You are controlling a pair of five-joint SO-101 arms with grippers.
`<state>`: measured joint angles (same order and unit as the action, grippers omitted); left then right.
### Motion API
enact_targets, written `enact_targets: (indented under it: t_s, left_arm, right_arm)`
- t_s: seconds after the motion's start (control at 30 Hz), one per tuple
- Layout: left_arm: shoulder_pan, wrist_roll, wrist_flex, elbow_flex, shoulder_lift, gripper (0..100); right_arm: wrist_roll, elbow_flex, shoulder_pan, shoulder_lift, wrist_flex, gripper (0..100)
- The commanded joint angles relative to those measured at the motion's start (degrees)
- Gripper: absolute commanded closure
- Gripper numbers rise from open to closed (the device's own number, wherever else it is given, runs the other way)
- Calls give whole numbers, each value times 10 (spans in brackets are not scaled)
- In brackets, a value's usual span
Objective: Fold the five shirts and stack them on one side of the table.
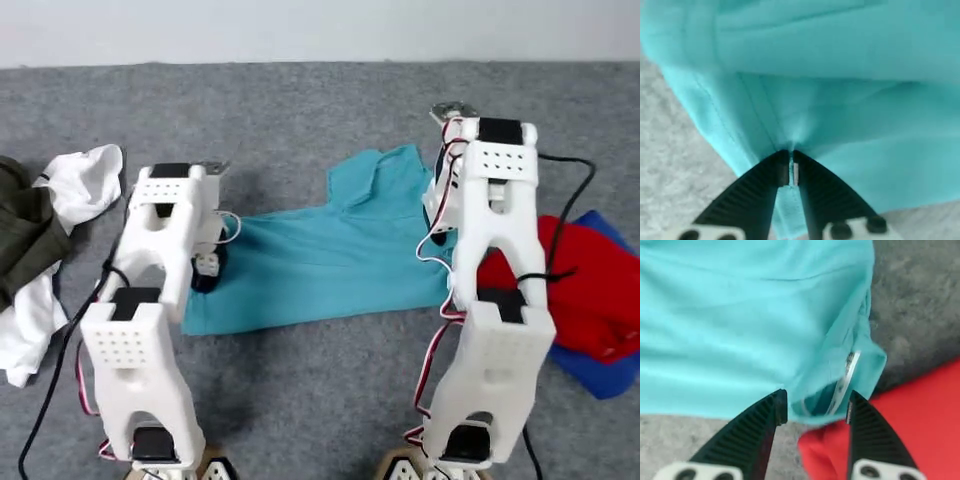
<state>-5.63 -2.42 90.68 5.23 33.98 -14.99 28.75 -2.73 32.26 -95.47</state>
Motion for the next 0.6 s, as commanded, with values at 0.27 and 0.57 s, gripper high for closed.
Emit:
enact_targets:
  t_s: [0.27, 0.57]
  left_arm:
    - [-68, -55, 20, -45, -20, 975]
    - [-80, -120, 40, -45, -21, 978]
  right_arm:
    - [2, 4, -1, 56, 23, 797]
    - [1, 4, -5, 92, 21, 797]
